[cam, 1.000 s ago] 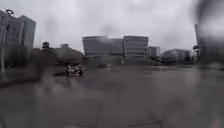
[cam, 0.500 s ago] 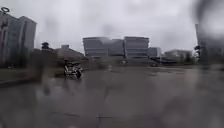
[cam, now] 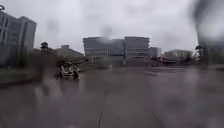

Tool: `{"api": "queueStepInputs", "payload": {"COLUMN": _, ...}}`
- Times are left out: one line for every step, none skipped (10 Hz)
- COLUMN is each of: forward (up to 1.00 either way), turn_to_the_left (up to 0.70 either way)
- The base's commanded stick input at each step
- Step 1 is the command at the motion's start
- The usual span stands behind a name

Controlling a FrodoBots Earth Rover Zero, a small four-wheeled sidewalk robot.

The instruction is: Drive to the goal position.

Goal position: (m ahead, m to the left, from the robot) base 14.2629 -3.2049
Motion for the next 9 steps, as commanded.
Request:
{"api": "queueStepInputs", "payload": {"forward": 1.00, "turn_to_the_left": 0.00}}
{"api": "queueStepInputs", "payload": {"forward": 1.00, "turn_to_the_left": 0.00}}
{"api": "queueStepInputs", "payload": {"forward": 1.00, "turn_to_the_left": 0.00}}
{"api": "queueStepInputs", "payload": {"forward": 1.00, "turn_to_the_left": 0.00}}
{"api": "queueStepInputs", "payload": {"forward": 1.00, "turn_to_the_left": 0.00}}
{"api": "queueStepInputs", "payload": {"forward": 1.00, "turn_to_the_left": 0.00}}
{"api": "queueStepInputs", "payload": {"forward": 1.00, "turn_to_the_left": 0.00}}
{"api": "queueStepInputs", "payload": {"forward": 1.00, "turn_to_the_left": 0.00}}
{"api": "queueStepInputs", "payload": {"forward": 1.00, "turn_to_the_left": 0.00}}
